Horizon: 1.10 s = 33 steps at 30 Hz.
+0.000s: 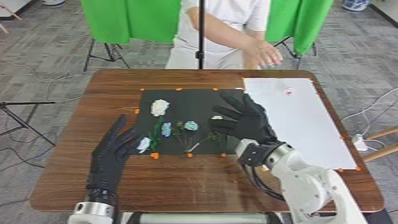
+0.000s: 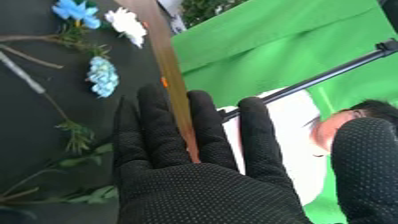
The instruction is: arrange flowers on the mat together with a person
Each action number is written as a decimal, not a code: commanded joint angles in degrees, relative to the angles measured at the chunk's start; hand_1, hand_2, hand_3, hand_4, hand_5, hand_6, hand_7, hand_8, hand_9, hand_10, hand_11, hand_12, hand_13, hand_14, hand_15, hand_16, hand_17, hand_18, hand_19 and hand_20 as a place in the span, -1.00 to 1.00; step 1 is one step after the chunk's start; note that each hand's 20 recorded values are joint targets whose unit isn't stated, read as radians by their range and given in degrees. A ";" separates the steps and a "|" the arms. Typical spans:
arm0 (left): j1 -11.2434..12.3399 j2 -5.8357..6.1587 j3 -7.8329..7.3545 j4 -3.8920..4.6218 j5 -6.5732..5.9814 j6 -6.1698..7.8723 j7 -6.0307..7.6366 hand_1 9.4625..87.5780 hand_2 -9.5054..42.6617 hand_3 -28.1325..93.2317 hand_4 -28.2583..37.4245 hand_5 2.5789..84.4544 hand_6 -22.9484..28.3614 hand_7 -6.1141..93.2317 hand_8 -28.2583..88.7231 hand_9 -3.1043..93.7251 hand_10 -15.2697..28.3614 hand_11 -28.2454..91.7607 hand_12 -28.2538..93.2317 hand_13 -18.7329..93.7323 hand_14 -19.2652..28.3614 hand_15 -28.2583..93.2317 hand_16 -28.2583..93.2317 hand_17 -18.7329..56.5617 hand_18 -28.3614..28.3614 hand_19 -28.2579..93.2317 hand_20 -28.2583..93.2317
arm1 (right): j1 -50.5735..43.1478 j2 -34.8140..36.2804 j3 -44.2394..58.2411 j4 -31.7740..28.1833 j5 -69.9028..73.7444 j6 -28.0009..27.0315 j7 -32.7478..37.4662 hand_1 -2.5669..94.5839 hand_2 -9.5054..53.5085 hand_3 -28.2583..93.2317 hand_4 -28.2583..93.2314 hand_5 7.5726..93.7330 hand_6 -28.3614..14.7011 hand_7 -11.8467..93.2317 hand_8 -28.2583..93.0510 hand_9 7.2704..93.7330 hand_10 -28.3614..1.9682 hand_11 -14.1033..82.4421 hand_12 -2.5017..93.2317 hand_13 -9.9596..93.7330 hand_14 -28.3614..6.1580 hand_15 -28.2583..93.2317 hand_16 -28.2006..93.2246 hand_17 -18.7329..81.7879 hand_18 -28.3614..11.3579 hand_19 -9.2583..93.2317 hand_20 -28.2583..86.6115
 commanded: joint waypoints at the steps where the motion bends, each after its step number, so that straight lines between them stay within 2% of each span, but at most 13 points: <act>1: 1.36 -0.69 -1.37 0.11 0.47 -0.65 -1.06 -0.80 -0.12 0.61 -1.00 -0.44 0.05 -0.66 -0.69 -0.37 0.48 -0.26 -0.35 -0.26 0.75 -0.03 -0.58 -0.71 0.64 0.20 -0.37 | 0.43 0.31 1.10 -0.48 -0.70 -0.01 -1.62 -0.92 -0.04 0.69 -1.00 -0.55 0.43 -0.58 -0.73 -0.35 -0.06 -0.64 -0.71 -0.19 -0.60 -0.41 -0.11 -0.55 -0.46 -0.19 -0.25; 5: 1.18 -0.72 -1.37 0.24 0.68 -0.99 -1.26 -0.80 -0.12 0.61 -1.00 -0.44 0.05 -0.66 -0.69 -0.35 0.50 -0.25 -0.35 -0.25 0.76 -0.01 -0.58 -0.72 0.65 0.21 -0.36 | 1.17 0.72 1.13 -0.18 -0.93 0.17 -2.01 -0.91 -0.06 0.71 -1.00 -0.54 0.44 -0.57 -0.73 -0.34 -0.08 -0.63 -0.71 -0.17 -0.60 -0.38 -0.13 -0.55 -0.47 -0.16 -0.25; 13: 0.36 -0.11 -0.62 0.49 0.03 -0.88 -0.41 -0.80 -0.12 0.61 -1.00 -0.43 0.06 -0.67 -0.68 -0.35 0.51 -0.23 -0.35 -0.25 0.78 0.03 -0.59 -0.70 0.70 0.29 -0.32 | 1.66 1.03 0.92 0.14 -0.90 -0.12 -2.10 -0.90 -0.08 0.72 -1.00 -0.53 0.46 -0.56 -0.74 -0.32 -0.10 -0.61 -0.71 -0.14 -0.60 -0.31 -0.16 -0.55 -0.48 -0.12 -0.26; 15: 0.51 -0.72 -1.24 0.49 0.41 -1.12 -1.05 -0.80 -0.12 0.61 -1.00 -0.43 0.06 -0.67 -0.68 -0.34 0.51 -0.23 -0.35 -0.25 0.79 0.04 -0.60 -0.70 0.70 0.29 -0.33 | 1.65 1.05 0.85 0.18 -0.84 -0.03 -2.14 -0.90 -0.08 0.72 -1.00 -0.53 0.46 -0.56 -0.74 -0.32 -0.10 -0.61 -0.71 -0.14 -0.60 -0.30 -0.17 -0.55 -0.48 -0.12 -0.26; 18: 0.43 0.27 -0.40 0.47 -0.52 -0.49 0.20 -0.80 -0.12 0.61 -1.00 -0.43 0.06 -0.67 -0.68 -0.34 0.51 -0.23 -0.36 -0.25 0.79 0.04 -0.60 -0.70 0.70 0.29 -0.33 | 1.76 1.13 0.77 0.26 -0.91 -0.28 -2.05 -0.90 -0.08 0.72 -1.00 -0.53 0.47 -0.56 -0.74 -0.31 -0.11 -0.61 -0.71 -0.14 -0.60 -0.29 -0.18 -0.55 -0.48 -0.12 -0.26; 19: 0.62 -0.10 -0.82 0.48 -0.23 -0.80 -0.28 -0.80 -0.11 0.61 -1.00 -0.43 0.06 -0.67 -0.68 -0.34 0.51 -0.23 -0.36 -0.25 0.79 0.04 -0.60 -0.70 0.69 0.28 -0.33 | 1.78 1.13 0.75 0.27 -0.89 -0.26 -2.00 -0.90 -0.08 0.72 -1.00 -0.53 0.47 -0.56 -0.74 -0.31 -0.11 -0.61 -0.71 -0.14 -0.60 -0.29 -0.18 -0.55 -0.48 -0.12 -0.26; 20: 0.68 0.01 -0.75 0.43 -0.31 -0.72 -0.16 -0.80 -0.11 0.61 -1.00 -0.43 0.06 -0.66 -0.68 -0.34 0.52 -0.23 -0.36 -0.25 0.79 0.04 -0.60 -0.70 0.69 0.28 -0.33 | 1.91 1.07 0.77 0.36 -0.74 -0.48 -1.84 -0.90 -0.08 0.72 -1.00 -0.53 0.47 -0.56 -0.74 -0.31 -0.11 -0.61 -0.71 -0.14 -0.60 -0.29 -0.19 -0.55 -0.48 -0.12 -0.26; 21: 0.62 -0.68 -1.27 0.58 0.27 -1.16 -1.01 -0.80 -0.11 0.61 -1.00 -0.43 0.06 -0.67 -0.68 -0.34 0.52 -0.23 -0.36 -0.25 0.79 0.04 -0.61 -0.70 0.69 0.28 -0.33 | 1.92 1.07 0.80 0.39 -0.70 -0.57 -1.84 -0.90 -0.08 0.72 -1.00 -0.53 0.47 -0.56 -0.74 -0.31 -0.11 -0.61 -0.71 -0.14 -0.60 -0.29 -0.19 -0.55 -0.48 -0.12 -0.26; 24: 0.56 -0.93 -1.33 0.55 0.44 -1.28 -1.37 -0.80 -0.11 0.61 -1.00 -0.43 0.06 -0.66 -0.68 -0.34 0.52 -0.23 -0.36 -0.25 0.79 0.04 -0.61 -0.70 0.69 0.28 -0.34 | 1.76 1.03 0.79 0.33 -0.90 -0.55 -1.55 -0.90 -0.09 0.72 -1.00 -0.53 0.47 -0.56 -0.74 -0.31 -0.10 -0.61 -0.71 -0.14 -0.60 -0.29 -0.20 -0.55 -0.48 -0.11 -0.27; 26: 0.64 -1.00 -1.42 0.51 0.49 -1.40 -1.46 -0.80 -0.11 0.61 -1.00 -0.43 0.06 -0.66 -0.68 -0.34 0.52 -0.23 -0.36 -0.25 0.79 0.04 -0.61 -0.71 0.69 0.28 -0.34 | 1.54 0.98 0.88 0.26 -0.75 -0.75 -1.23 -0.90 -0.09 0.72 -1.00 -0.53 0.48 -0.56 -0.74 -0.31 -0.11 -0.61 -0.71 -0.14 -0.60 -0.29 -0.20 -0.55 -0.48 -0.11 -0.27; 28: 0.30 -0.55 -0.78 0.57 -0.04 -0.87 -0.86 -0.80 -0.11 0.61 -1.00 -0.43 0.06 -0.66 -0.68 -0.34 0.52 -0.23 -0.36 -0.25 0.79 0.04 -0.61 -0.71 0.69 0.27 -0.34 | 1.55 0.91 0.85 0.37 -0.84 -0.88 -1.05 -0.90 -0.09 0.72 -1.00 -0.53 0.48 -0.56 -0.74 -0.31 -0.11 -0.61 -0.71 -0.14 -0.60 -0.28 -0.20 -0.55 -0.48 -0.11 -0.27; 32: 0.27 -0.84 -0.99 0.53 0.17 -0.93 -1.35 -0.80 -0.11 0.61 -1.00 -0.43 0.06 -0.66 -0.69 -0.34 0.52 -0.23 -0.36 -0.25 0.79 0.04 -0.61 -0.71 0.69 0.27 -0.34 | 1.51 0.90 0.78 0.33 -0.88 -0.89 -0.99 -0.89 -0.09 0.72 -1.00 -0.53 0.47 -0.56 -0.74 -0.31 -0.11 -0.61 -0.72 -0.15 -0.60 -0.28 -0.20 -0.55 -0.48 -0.12 -0.27; 33: 0.24 -0.59 -0.71 0.54 -0.13 -0.78 -1.01 -0.80 -0.11 0.61 -1.00 -0.43 0.06 -0.67 -0.69 -0.34 0.52 -0.23 -0.36 -0.25 0.79 0.04 -0.61 -0.71 0.69 0.27 -0.34 | 1.45 0.91 0.78 0.31 -0.93 -0.88 -1.04 -0.89 -0.10 0.72 -1.00 -0.53 0.48 -0.56 -0.74 -0.31 -0.11 -0.61 -0.72 -0.14 -0.60 -0.28 -0.20 -0.55 -0.48 -0.12 -0.27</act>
